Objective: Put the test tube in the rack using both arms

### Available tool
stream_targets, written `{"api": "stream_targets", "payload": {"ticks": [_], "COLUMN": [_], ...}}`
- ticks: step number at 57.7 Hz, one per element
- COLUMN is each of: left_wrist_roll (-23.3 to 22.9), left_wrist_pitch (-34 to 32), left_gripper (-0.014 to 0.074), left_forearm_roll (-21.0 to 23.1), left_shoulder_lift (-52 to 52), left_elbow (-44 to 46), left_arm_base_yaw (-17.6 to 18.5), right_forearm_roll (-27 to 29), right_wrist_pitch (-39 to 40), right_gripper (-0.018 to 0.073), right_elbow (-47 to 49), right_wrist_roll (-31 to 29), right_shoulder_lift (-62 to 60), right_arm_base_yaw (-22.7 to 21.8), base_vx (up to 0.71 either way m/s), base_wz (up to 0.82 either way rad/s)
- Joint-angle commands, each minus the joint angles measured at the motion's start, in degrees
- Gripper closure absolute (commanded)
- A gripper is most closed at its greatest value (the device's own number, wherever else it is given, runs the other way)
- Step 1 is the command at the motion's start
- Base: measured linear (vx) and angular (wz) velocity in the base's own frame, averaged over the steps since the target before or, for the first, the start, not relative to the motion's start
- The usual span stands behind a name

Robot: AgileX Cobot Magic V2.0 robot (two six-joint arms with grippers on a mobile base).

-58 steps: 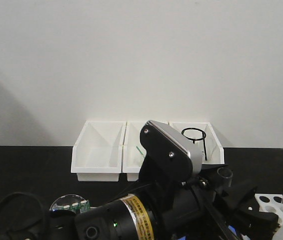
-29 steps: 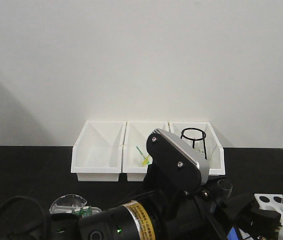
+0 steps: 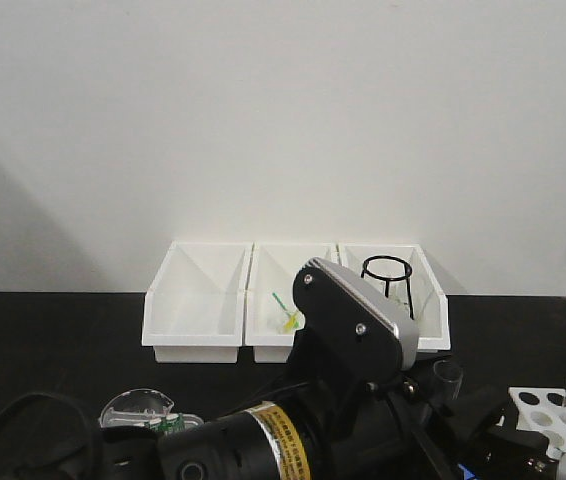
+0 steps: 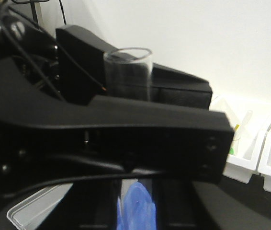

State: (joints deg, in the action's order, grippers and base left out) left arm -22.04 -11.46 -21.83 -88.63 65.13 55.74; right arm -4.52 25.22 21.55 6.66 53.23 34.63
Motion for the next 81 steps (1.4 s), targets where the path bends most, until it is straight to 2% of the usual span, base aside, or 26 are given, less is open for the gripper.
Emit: {"api": "stream_targets", "payload": {"ticks": [1,18,27,32,48,55,61,72,78,81], "left_wrist_roll": [-0.98,-1.19,0.61,1.54,1.77,1.77,1.83,7.11,11.12,11.78], "left_wrist_pitch": [-4.24,-4.24,-4.24,-4.09,-3.66,-5.25,-5.97,1.66,7.94,10.97], "left_gripper": [0.0603,0.0598,0.0540,0.0471,0.0130,0.0048,0.0043,0.0106,0.0223,0.0342], "left_forearm_roll": [0.52,0.52,0.52,0.52,0.57,0.57,0.57,0.57,0.57,0.57], "left_shoulder_lift": [2.04,2.04,2.04,2.04,2.11,3.56,6.78,12.71,15.21,16.34], "left_elbow": [1.74,1.74,1.74,1.74,1.74,1.80,2.10,6.17,7.16,6.80], "left_arm_base_yaw": [0.76,0.70,0.70,0.70,0.70,0.70,0.70,0.70,0.32,-0.38], "right_forearm_roll": [0.15,0.20,0.20,0.20,0.20,0.20,0.20,0.15,1.57,3.48], "right_wrist_pitch": [5.43,5.43,5.43,5.43,5.43,4.97,4.03,3.76,3.76,3.83], "right_gripper": [0.0573,0.0571,0.0571,0.0571,0.0571,0.0571,0.0571,0.0571,0.0571,0.0571], "right_elbow": [1.97,1.97,1.97,1.97,1.97,1.97,1.97,1.97,1.97,1.97], "right_wrist_roll": [-0.16,-0.16,-0.16,-0.16,-0.04,-0.03,0.02,0.02,-0.29,-1.64], "right_shoulder_lift": [-0.27,-0.27,-0.27,-0.27,-0.27,-0.27,-0.27,-0.27,-0.27,-0.27], "right_arm_base_yaw": [-0.07,-0.07,-0.07,-0.07,-0.07,-0.07,-0.07,-0.07,-0.12,-0.12], "base_vx": [0.00,0.00,0.00,0.00,0.00,0.00,0.00,0.00,0.00,0.00], "base_wz": [0.00,0.00,0.00,0.00,0.00,0.00,0.00,0.00,0.00,0.00]}}
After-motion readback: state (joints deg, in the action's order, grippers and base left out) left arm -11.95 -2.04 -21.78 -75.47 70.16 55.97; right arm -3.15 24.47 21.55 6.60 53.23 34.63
